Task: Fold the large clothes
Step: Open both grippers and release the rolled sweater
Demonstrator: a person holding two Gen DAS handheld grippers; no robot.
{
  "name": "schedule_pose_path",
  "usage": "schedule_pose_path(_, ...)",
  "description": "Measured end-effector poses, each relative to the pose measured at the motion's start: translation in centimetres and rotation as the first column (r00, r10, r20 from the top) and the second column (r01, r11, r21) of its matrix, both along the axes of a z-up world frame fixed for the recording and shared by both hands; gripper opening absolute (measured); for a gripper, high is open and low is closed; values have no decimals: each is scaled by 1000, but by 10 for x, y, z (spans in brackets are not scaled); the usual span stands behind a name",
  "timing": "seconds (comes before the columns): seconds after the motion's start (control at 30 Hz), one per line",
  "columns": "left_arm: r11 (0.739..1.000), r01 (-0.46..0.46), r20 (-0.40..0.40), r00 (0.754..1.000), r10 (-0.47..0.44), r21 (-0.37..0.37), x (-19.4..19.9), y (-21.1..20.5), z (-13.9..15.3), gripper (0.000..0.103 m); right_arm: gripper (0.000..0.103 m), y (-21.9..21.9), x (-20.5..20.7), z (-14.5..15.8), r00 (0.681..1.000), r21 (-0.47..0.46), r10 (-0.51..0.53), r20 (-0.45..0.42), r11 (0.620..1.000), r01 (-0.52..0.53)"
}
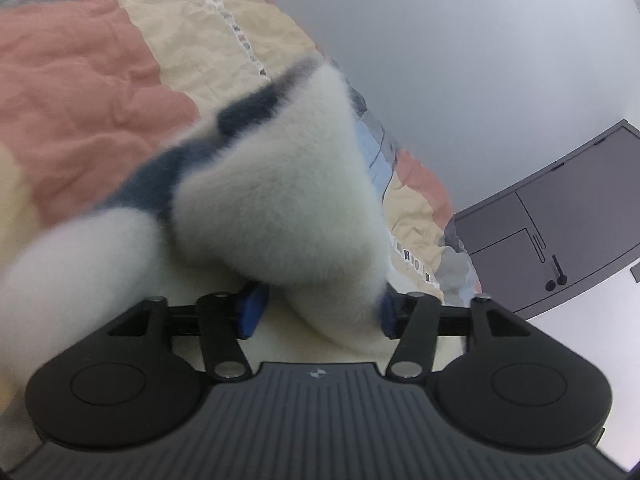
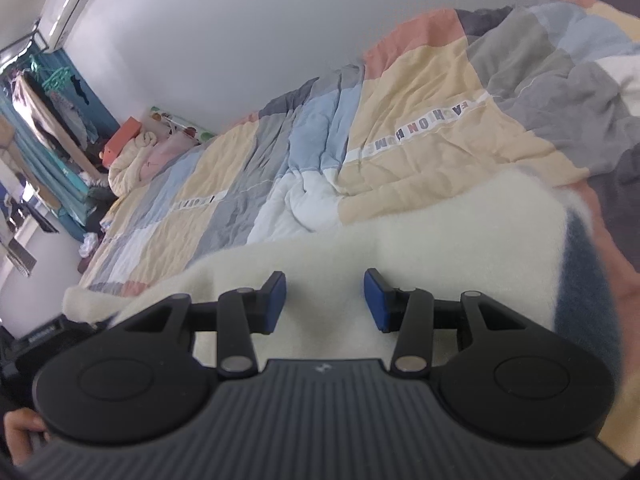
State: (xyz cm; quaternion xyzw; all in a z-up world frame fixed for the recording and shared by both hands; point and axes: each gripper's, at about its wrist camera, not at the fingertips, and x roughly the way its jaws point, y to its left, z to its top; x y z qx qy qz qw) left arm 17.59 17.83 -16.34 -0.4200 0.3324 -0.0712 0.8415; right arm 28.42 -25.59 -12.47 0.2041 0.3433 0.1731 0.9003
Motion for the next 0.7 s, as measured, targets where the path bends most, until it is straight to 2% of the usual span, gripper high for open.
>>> schedule_pose_path(0.13,999,-15,11,1000,15,42,-24,-1,12,75,46,1,-24,7,1000,-34,14,18,999,-13)
schedule_pose_path(0.23,997,-9,7,1000,9,78,-36,-6,16,75,46,1,-36,11,1000,-53,15,23,998,-14)
schedule_pose_path(0.4,982,17,3,1000,-18,189,-32,-18,19,75,46,5,-45,16,999,-107,8,48,994,-3)
schedule_pose_path(0.47,967,29,8,999,-32,255,-30,-24,22,75,46,8,-46,17,998,-143,10,58,990,-2)
schedule_pose_path(0.57,931,44,9,999,-50,363,-22,-35,24,75,46,12,-44,17,998,-195,13,69,981,1)
schedule_pose_path(0.7,884,65,-3,997,-72,463,-8,-47,20,75,46,17,-42,15,997,-234,22,76,972,-3)
